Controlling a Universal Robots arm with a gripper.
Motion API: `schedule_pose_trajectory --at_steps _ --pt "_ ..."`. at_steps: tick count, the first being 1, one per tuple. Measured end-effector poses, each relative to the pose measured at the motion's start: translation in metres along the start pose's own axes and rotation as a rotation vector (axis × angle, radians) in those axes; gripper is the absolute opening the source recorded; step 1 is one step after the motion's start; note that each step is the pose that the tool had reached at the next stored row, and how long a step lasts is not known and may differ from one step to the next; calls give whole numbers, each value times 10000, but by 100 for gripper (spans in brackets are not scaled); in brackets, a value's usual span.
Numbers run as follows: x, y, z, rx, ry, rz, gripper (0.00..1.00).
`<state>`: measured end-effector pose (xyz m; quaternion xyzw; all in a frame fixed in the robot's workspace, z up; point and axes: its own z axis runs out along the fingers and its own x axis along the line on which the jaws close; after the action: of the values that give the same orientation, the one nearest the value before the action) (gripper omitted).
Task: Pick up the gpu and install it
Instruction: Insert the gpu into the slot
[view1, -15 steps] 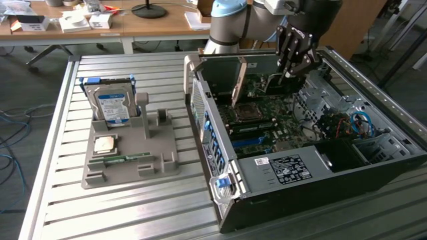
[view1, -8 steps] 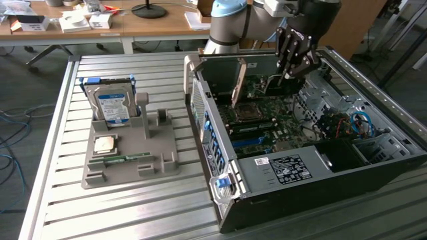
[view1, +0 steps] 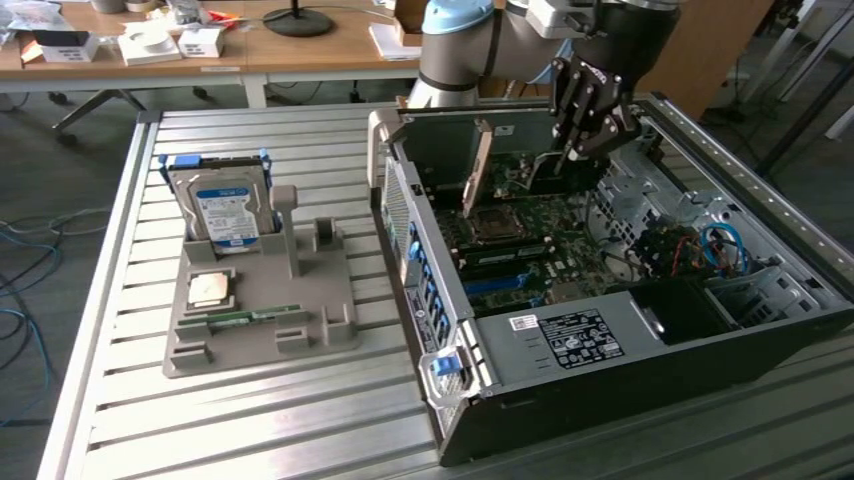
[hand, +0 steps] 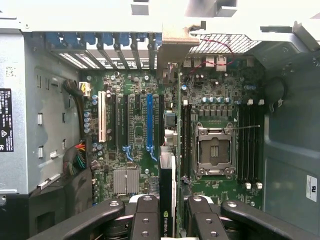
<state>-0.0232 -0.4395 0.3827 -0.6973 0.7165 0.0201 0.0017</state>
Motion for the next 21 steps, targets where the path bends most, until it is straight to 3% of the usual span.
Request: schedule_pose_trajectory --at_steps 21 --pt "1 -1 34 1 -1 0 26"
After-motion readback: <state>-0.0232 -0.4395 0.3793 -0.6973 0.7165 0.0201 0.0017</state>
